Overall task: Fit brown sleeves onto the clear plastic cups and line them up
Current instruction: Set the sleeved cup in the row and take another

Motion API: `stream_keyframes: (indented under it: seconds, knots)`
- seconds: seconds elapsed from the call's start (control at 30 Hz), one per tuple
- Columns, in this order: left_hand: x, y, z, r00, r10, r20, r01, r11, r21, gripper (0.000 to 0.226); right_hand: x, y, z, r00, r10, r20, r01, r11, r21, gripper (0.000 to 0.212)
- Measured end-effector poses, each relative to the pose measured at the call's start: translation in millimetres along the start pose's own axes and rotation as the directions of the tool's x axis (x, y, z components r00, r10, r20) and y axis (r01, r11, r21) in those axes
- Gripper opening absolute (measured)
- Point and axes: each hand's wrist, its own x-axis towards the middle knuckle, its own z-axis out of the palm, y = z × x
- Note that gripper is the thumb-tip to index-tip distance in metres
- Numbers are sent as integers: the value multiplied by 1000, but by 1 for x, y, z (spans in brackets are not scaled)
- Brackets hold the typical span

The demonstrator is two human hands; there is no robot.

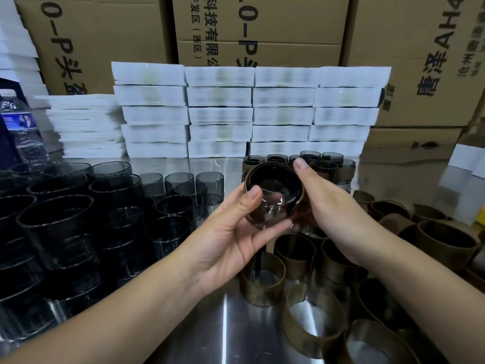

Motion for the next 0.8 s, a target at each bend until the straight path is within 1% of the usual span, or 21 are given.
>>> stream_keyframes:
  seconds: [0.03,0.13,0.23,0.3,0.53,0.63,0.67,0.7,0.73,0.77,0.8]
  knots:
    - [0,0,0,1000,3,-4,-3,1000,2,73,0,2,0,1000,-2,-1,2,1000,21,36]
    - [1,-1,-1,1000,-9,-2,9,1000,2,89,2,6,2,1000,30,0,-30,998,48,51]
    - [0,-2,-1,999,-36,11,36,999,0,103,4,7,2,1000,30,-4,-30,999,34,54]
    - [0,-2,-1,999,-41,17,41,999,9,107,5,7,1,1000,14,14,-14,1000,11,57]
    - [0,-1,-4,998,-47,38,46,999,24,107,3,3,1,999,-31,34,30,999,33,45]
    - [-1,1,-3,998,-20,60,19,1000,14,99,6,6,1,995,-2,101,-9,994,108,45]
    - [-2,1,-1,998,0,64,-1,1000,23,94,7,5,-1,991,2,133,-23,987,161,44]
    - [-1,0,1,999,40,35,-42,998,47,86,8,4,-5,989,-4,145,-29,973,228,42]
    - [0,0,2,992,116,-40,-112,989,96,75,9,2,-10,991,-15,132,-26,953,302,39]
    - [1,-1,1,964,223,-148,-194,963,185,61,11,1,-16,995,-26,100,-13,931,366,38]
    - [2,-1,0,905,340,-257,-258,916,307,45,13,-1,-21,998,-35,55,9,914,407,37]
